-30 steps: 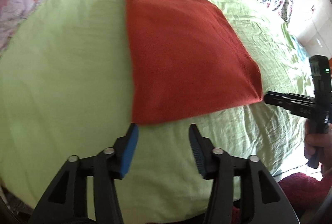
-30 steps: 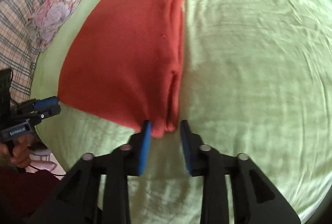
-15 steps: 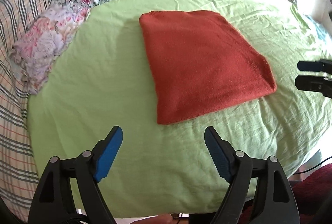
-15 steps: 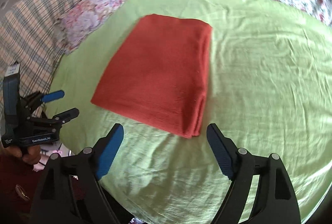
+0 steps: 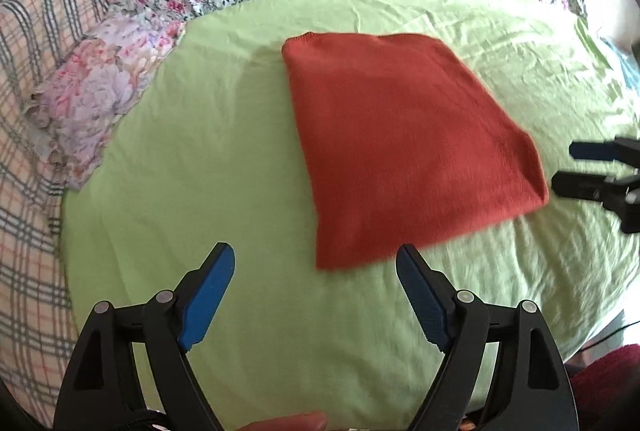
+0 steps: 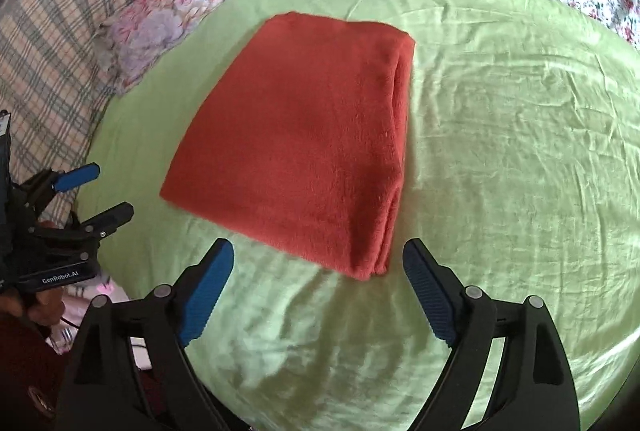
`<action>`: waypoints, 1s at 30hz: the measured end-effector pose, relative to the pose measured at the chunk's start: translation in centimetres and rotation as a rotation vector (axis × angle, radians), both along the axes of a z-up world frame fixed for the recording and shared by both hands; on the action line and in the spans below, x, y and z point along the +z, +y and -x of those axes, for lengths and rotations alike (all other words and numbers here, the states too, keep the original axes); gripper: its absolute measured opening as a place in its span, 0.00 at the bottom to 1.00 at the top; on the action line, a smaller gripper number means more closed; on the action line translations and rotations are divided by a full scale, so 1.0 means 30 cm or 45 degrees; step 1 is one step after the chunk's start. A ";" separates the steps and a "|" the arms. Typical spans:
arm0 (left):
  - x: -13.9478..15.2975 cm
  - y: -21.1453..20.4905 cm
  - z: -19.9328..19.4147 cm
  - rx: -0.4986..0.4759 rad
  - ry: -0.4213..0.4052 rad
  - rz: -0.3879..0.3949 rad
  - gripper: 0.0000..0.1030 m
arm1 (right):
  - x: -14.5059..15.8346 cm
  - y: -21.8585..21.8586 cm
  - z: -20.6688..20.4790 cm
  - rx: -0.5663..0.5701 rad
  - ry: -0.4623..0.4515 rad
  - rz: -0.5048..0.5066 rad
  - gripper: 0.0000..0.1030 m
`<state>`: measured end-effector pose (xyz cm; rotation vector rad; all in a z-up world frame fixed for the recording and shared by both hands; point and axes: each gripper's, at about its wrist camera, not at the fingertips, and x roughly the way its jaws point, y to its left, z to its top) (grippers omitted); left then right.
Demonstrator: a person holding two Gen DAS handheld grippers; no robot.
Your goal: Fold small clothes
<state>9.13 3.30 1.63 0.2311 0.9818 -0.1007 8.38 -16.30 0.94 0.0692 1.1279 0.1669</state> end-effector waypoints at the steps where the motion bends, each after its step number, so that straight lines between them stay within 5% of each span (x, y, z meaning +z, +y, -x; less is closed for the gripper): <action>1: 0.002 0.009 -0.027 0.001 0.009 0.020 0.81 | 0.000 0.007 -0.017 -0.025 -0.001 0.012 0.84; 15: -0.021 0.050 -0.148 0.009 0.012 0.082 0.81 | -0.025 0.090 -0.100 -0.078 -0.008 0.088 0.86; 30: -0.033 0.019 -0.161 0.015 0.028 0.009 0.83 | -0.025 0.094 -0.125 -0.083 -0.049 0.035 0.88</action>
